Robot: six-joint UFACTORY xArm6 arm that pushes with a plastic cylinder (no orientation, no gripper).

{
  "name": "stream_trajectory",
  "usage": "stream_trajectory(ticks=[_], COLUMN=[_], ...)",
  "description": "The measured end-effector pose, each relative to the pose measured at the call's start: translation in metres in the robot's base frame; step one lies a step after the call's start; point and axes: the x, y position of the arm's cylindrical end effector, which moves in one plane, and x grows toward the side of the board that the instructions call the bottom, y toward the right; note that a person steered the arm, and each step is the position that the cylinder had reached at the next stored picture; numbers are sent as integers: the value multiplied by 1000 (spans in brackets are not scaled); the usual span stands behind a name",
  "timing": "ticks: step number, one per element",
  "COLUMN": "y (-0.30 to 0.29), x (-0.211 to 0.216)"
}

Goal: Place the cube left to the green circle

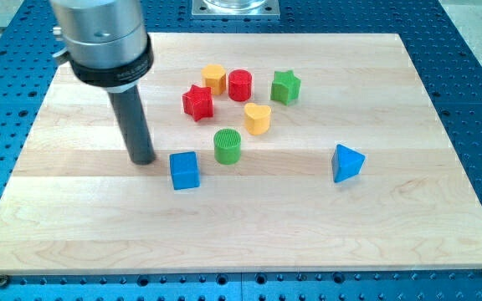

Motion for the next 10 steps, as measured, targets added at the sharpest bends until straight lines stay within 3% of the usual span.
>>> stream_trajectory(ticks=[1,2,4,7,10], y=[-37,9,74,39,70], x=[32,111,66,37,30])
